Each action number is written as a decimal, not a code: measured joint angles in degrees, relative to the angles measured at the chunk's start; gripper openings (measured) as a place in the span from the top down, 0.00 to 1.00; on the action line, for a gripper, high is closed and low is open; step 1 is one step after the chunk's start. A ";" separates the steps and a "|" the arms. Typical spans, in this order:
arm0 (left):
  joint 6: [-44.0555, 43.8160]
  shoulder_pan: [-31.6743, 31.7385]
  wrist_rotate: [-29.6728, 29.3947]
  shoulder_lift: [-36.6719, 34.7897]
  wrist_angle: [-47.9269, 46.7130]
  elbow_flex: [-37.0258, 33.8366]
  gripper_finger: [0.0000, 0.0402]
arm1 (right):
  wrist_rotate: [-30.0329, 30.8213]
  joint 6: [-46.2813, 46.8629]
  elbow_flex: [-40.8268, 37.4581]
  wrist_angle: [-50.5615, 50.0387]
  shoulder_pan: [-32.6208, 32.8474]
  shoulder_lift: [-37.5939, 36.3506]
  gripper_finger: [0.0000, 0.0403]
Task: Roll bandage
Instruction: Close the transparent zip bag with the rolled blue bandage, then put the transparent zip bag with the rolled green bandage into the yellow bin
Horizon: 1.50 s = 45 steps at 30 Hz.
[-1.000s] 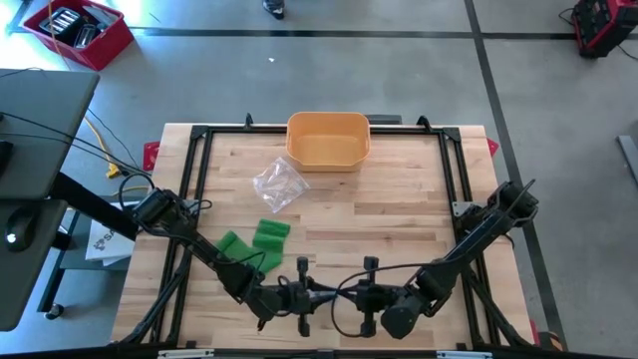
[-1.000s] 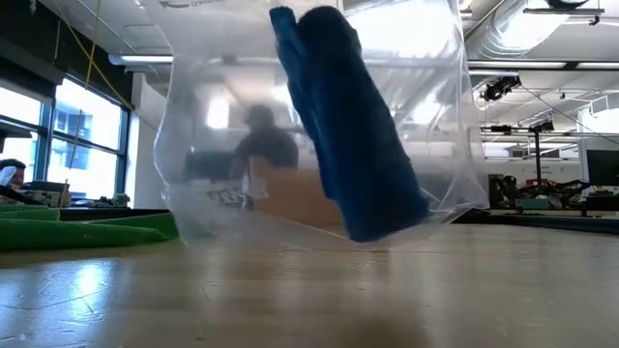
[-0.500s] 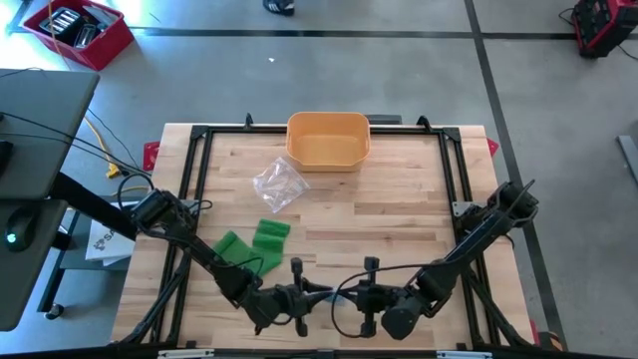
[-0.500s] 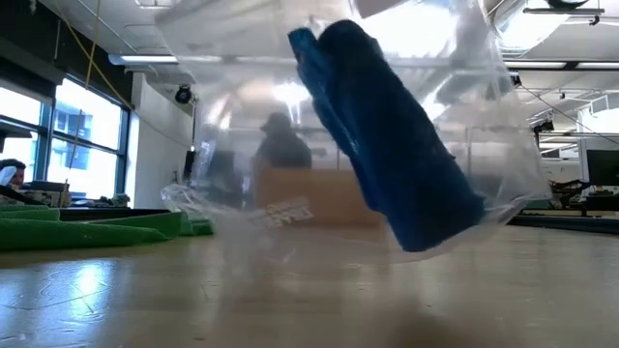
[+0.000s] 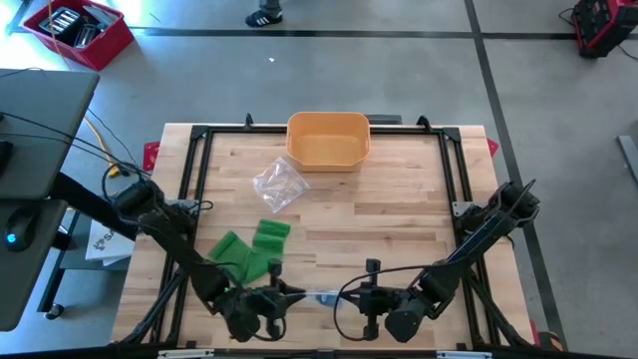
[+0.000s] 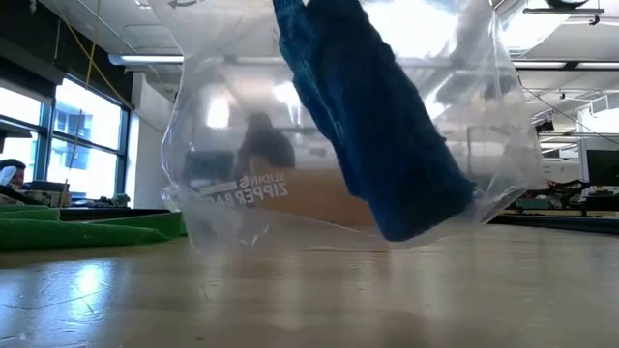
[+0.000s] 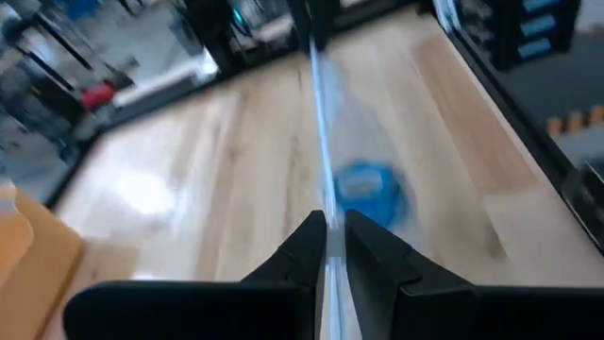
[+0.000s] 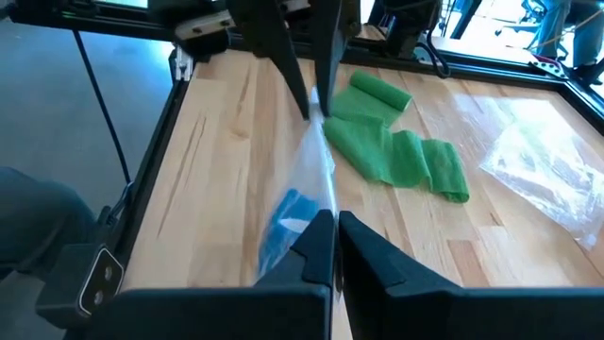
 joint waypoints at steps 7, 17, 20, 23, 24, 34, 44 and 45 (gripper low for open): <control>-10.04 -2.18 3.59 -3.56 -13.57 0.01 0.92 | 0.14 -0.02 0.00 0.05 -0.05 -0.01 1.00; -18.31 -3.00 5.78 -6.63 -22.42 -0.09 0.73 | 0.15 -0.01 0.00 -0.18 -0.01 -0.14 1.00; -16.06 -2.18 5.43 -7.12 -16.73 -0.09 0.63 | 0.13 -0.47 0.00 -0.09 -0.01 -0.14 1.00; -7.73 -1.09 5.92 -5.96 -7.25 -0.07 0.54 | 0.06 -0.44 0.00 0.07 -0.23 -0.21 1.00; -4.65 -0.56 6.23 -5.26 -4.38 -0.07 0.52 | 0.02 -0.51 0.00 0.21 -0.32 -0.21 1.00; -0.09 6.30 8.93 0.62 11.71 -0.07 0.52 | -0.40 -0.45 0.00 0.24 -0.35 -0.21 1.00; -3.43 9.92 22.41 0.62 10.65 -0.07 0.79 | -0.37 -0.47 0.00 0.27 -0.37 -0.21 1.00; -3.42 9.96 22.44 0.62 10.11 -0.07 0.82 | -0.37 -0.45 0.00 0.27 -0.37 -0.21 1.00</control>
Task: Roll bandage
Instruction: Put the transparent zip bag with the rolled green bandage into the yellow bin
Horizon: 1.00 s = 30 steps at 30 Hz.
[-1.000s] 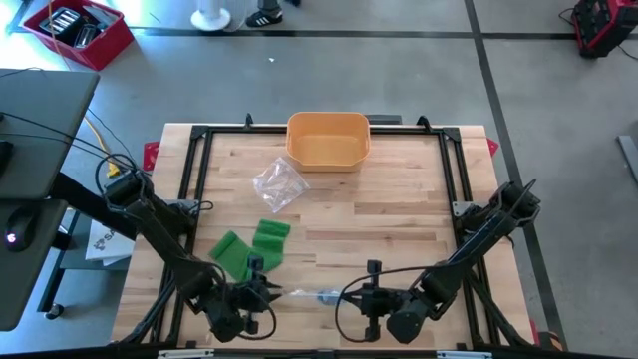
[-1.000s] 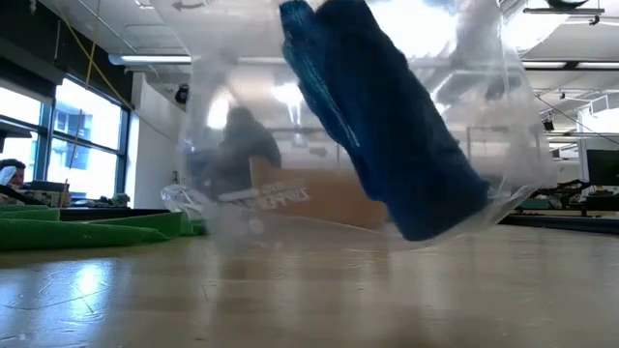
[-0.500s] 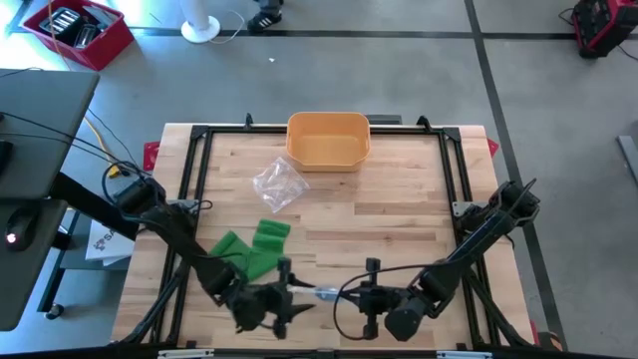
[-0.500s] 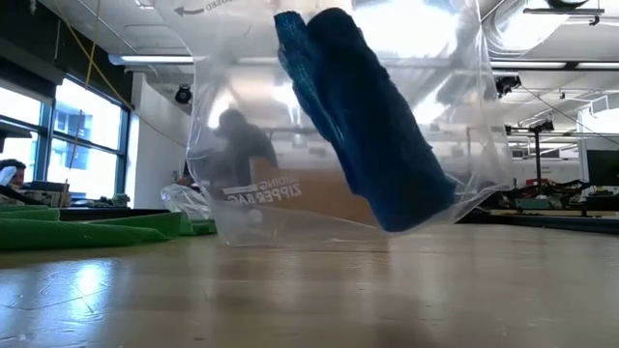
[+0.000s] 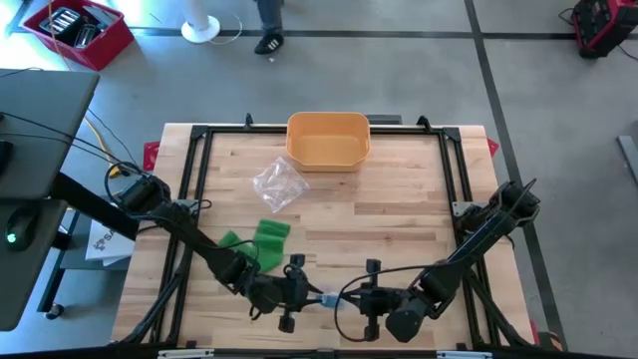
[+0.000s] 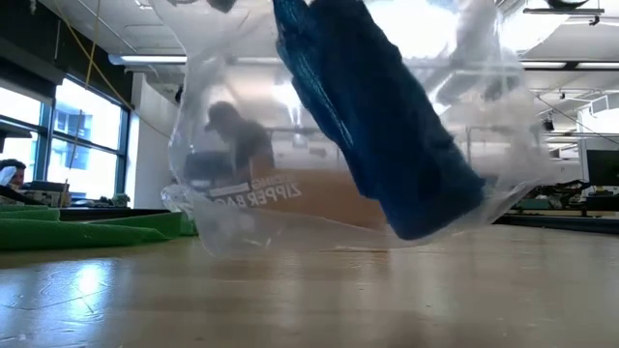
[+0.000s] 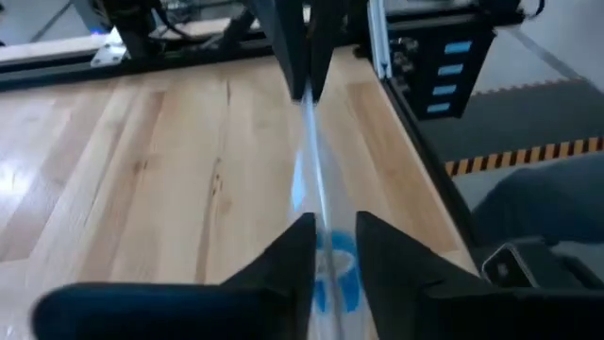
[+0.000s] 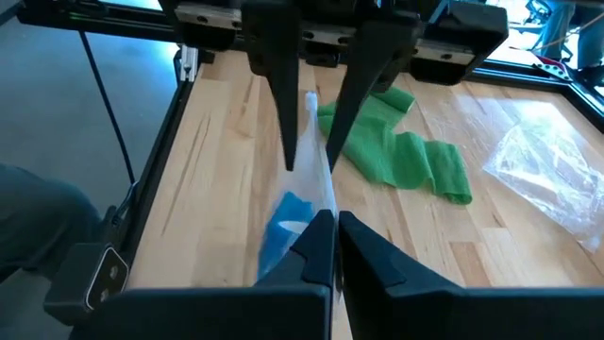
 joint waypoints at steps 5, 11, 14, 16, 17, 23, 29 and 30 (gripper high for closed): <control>-1.23 0.20 -1.83 0.04 -1.36 0.00 0.98 | -0.04 0.55 0.00 -0.49 0.32 -0.28 0.98; -9.32 3.11 -3.27 -0.55 -11.35 3.85 0.99 | 0.14 8.42 0.00 -8.48 2.32 -5.46 0.84; -12.16 6.82 -6.32 -0.83 -25.55 11.00 1.00 | 0.22 14.56 0.00 -13.82 4.24 -8.43 0.77; -12.81 10.91 -8.79 -0.83 -32.59 15.42 1.00 | 1.19 16.10 0.00 -14.95 5.64 -9.31 0.74; -12.36 13.34 -9.94 -0.83 -34.22 17.05 1.00 | 2.28 16.16 0.00 -15.02 6.40 -9.39 0.73; -8.27 32.40 -10.70 -3.25 -35.57 20.38 1.00 | 9.13 17.05 0.00 -14.99 9.49 -8.42 0.73; -9.54 50.90 -1.90 -5.33 -34.96 20.35 1.00 | 10.51 18.50 0.00 -15.01 10.97 -6.45 0.73; -9.59 53.39 -0.83 -5.32 -34.15 20.36 1.00 | 10.49 18.49 0.00 -15.07 11.10 -6.23 0.73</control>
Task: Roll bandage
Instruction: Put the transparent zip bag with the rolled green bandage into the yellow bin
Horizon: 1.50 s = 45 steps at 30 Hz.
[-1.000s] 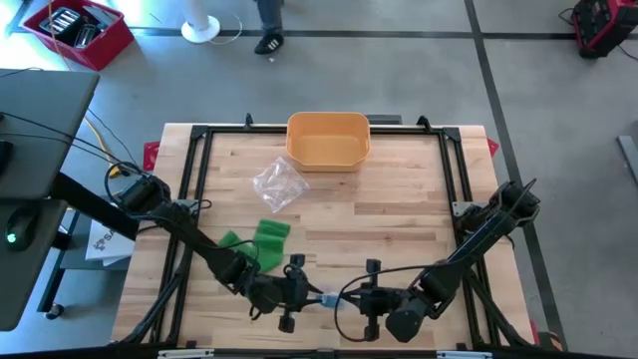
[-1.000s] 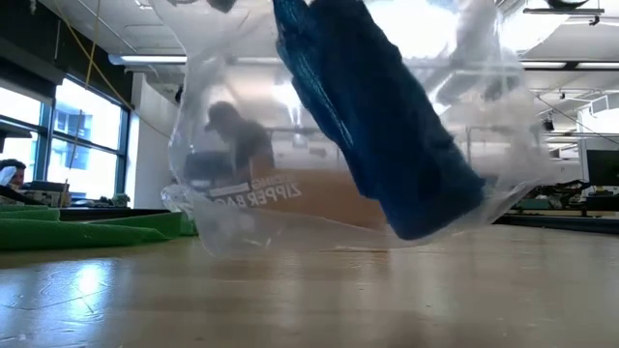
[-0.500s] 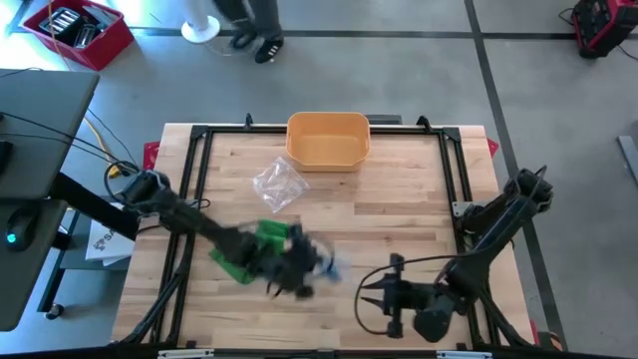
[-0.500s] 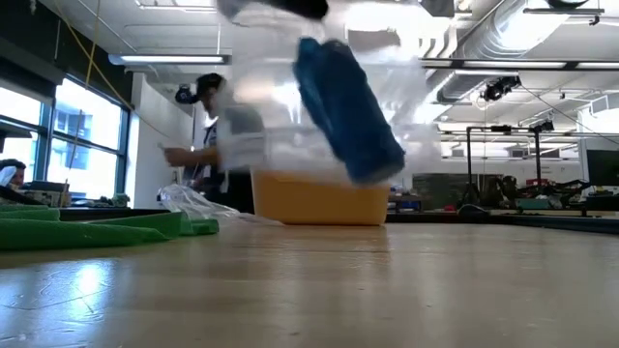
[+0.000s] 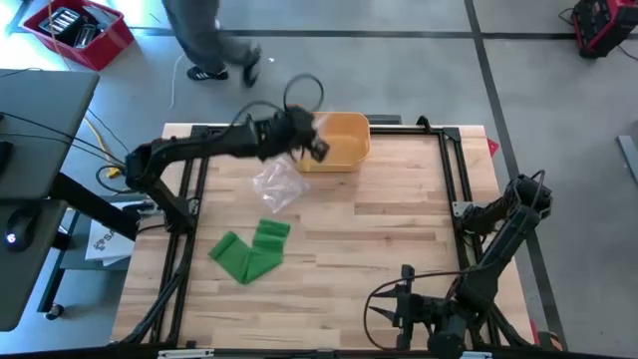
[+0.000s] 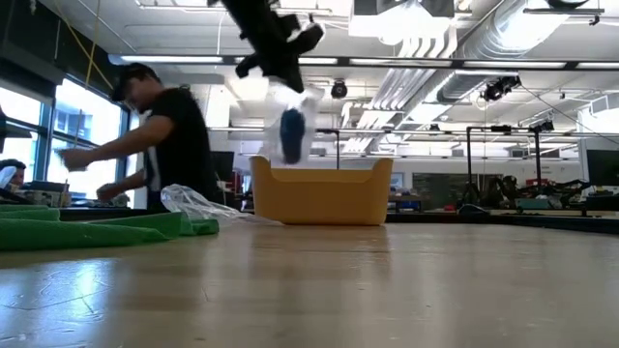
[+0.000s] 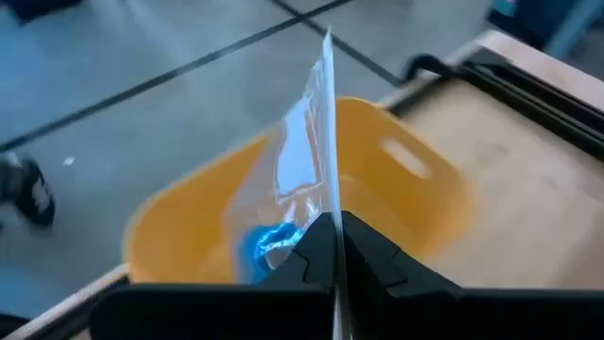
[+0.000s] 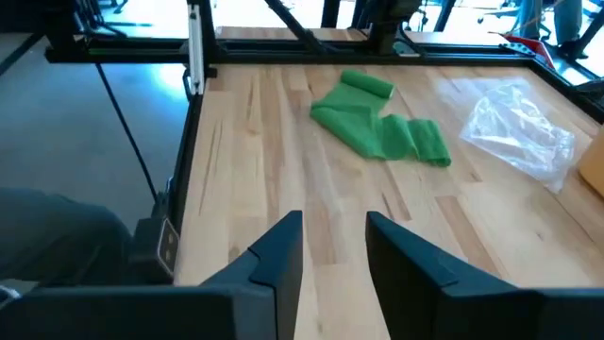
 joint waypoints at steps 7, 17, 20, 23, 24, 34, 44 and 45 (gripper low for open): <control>-8.07 10.50 6.23 0.86 14.20 -6.87 1.00 | 0.08 0.09 0.00 0.04 0.02 0.05 0.73; -18.69 10.69 -1.02 0.81 22.40 -20.16 0.99 | 0.83 -0.05 0.00 -1.37 -1.15 0.05 0.73; -20.86 10.19 -3.92 0.78 21.44 -21.14 0.97 | 0.83 -0.02 0.00 -1.23 -1.09 0.05 0.73; -20.07 10.12 -3.50 0.79 19.42 -21.49 0.93 | 0.83 0.08 0.00 -1.17 -1.09 0.05 0.73; -19.36 10.08 -2.87 0.75 19.32 -21.46 0.91 | 0.83 0.08 0.00 -1.14 -1.09 0.05 0.73; -13.12 10.83 -0.19 -8.08 15.72 -21.43 0.61 | 0.83 1.09 0.00 -0.49 -1.09 0.05 0.73; -0.48 5.61 7.68 -23.91 -10.93 -21.33 0.55 | 1.79 1.07 0.00 0.35 -1.11 0.37 0.73; -1.64 3.86 7.69 -24.35 -14.67 -21.66 0.56 | 1.96 0.95 0.00 0.80 -1.11 0.58 0.73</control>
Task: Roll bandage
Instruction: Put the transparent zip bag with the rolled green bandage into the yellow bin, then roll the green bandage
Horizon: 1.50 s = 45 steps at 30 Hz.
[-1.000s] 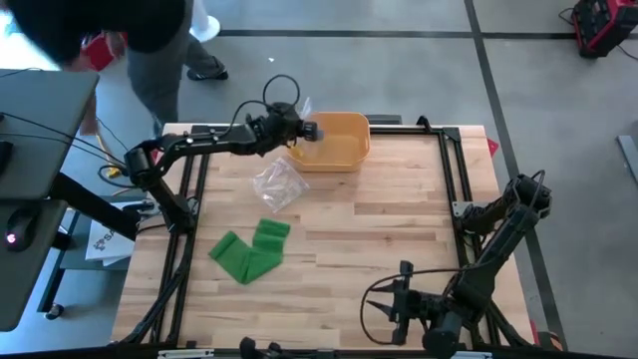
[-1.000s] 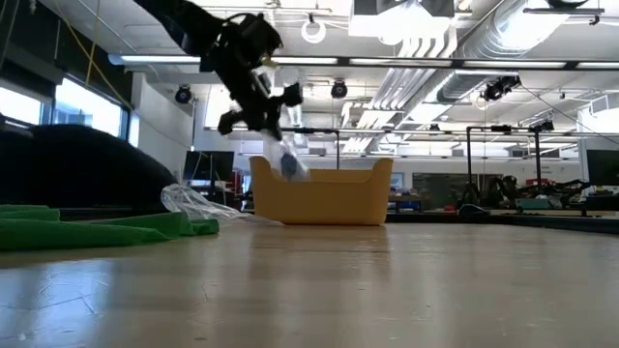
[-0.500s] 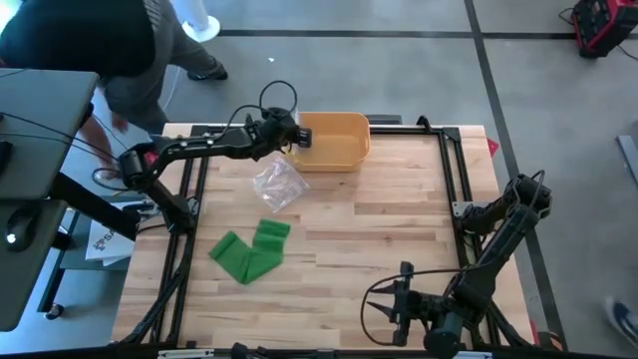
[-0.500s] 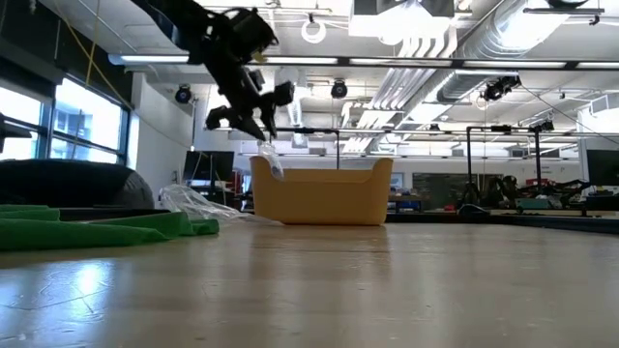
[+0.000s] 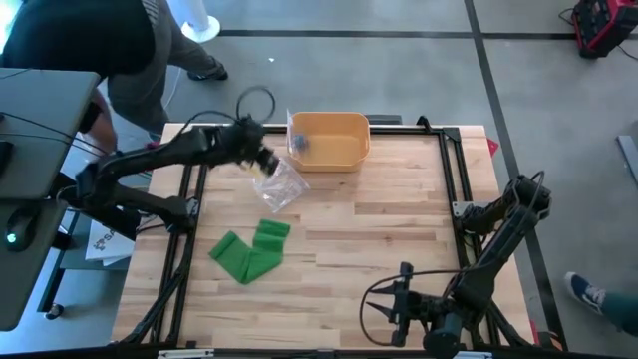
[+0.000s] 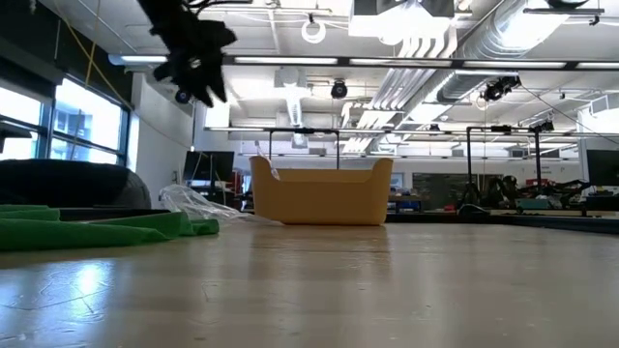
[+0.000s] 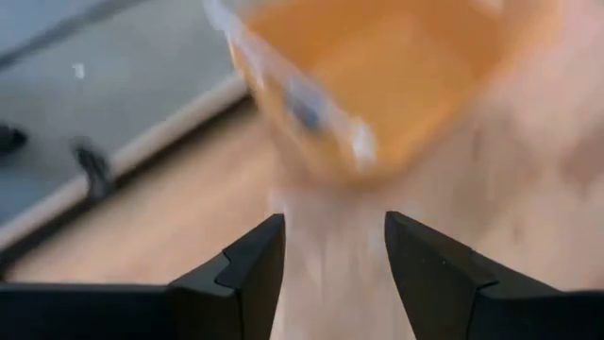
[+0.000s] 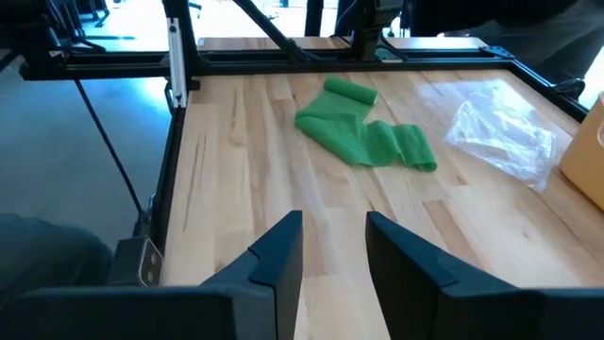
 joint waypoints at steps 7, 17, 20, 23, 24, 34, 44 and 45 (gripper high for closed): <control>-9.19 -12.36 -3.57 -0.02 1.56 -13.64 0.62 | 0.14 -6.15 0.00 9.01 -0.02 1.99 0.73; -14.74 -16.65 -6.96 10.26 36.27 -31.86 0.68 | 0.21 -11.86 0.00 18.17 -1.03 3.34 0.73; -12.95 -16.33 -4.08 16.21 41.26 -31.76 0.70 | 0.20 -13.75 0.02 19.71 -2.24 3.34 0.73; -11.81 -16.21 -1.93 22.57 43.09 -29.19 0.71 | -0.27 -14.58 0.02 21.57 -3.70 3.32 0.73; -11.65 -16.18 -0.78 24.60 43.51 -27.93 0.72 | -0.86 -14.55 0.02 22.04 -4.18 3.32 0.73; 11.58 -28.38 13.40 37.40 48.71 -7.56 0.79 | -4.60 -16.23 0.00 23.40 -6.14 3.28 0.73; 24.30 -41.41 -2.84 38.90 31.62 16.51 0.80 | -4.82 -11.84 0.02 20.93 -5.37 3.24 0.73; 22.29 -42.52 -5.88 38.30 27.32 18.19 0.80 | -4.81 -11.21 0.02 20.19 -5.21 3.23 0.73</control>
